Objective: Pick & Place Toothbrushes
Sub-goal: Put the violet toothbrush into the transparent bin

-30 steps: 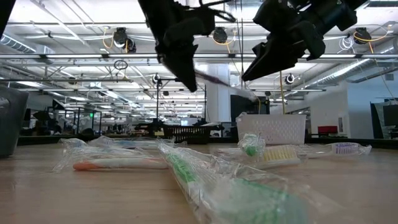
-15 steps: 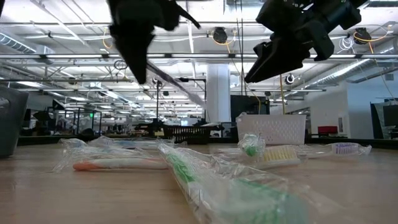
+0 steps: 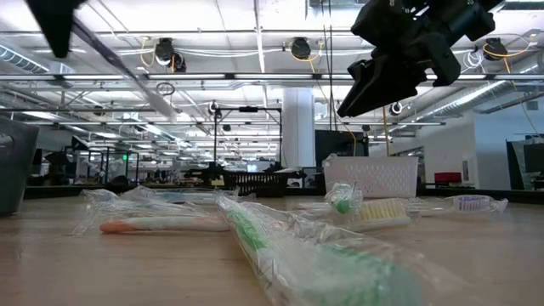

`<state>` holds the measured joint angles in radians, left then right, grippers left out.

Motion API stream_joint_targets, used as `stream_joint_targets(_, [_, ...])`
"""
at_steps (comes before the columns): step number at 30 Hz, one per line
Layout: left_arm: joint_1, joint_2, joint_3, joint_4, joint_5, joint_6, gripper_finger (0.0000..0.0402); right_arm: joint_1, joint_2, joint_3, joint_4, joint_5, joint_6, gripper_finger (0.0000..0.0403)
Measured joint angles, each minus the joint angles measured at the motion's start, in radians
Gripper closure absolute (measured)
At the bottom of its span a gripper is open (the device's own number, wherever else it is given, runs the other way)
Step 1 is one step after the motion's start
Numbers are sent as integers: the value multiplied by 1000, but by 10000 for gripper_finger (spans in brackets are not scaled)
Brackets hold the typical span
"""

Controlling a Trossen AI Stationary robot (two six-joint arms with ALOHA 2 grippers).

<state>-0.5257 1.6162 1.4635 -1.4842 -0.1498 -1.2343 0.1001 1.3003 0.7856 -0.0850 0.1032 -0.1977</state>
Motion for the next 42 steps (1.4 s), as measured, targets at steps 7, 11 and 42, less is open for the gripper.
stream_joint_targets(7, [-143, -10, 0, -33, 56, -206, 399, 0, 0, 0, 1, 0, -1, 287])
stream_joint_targets(11, [-237, -8, 0, -34, 93, -340, 399, 0, 0, 0, 2, 0, -6, 289])
stream_joint_targets(42, [-620, 8, -168, 10, -37, -899, 383, 0, 0, 0, 5, 0, -5, 287])
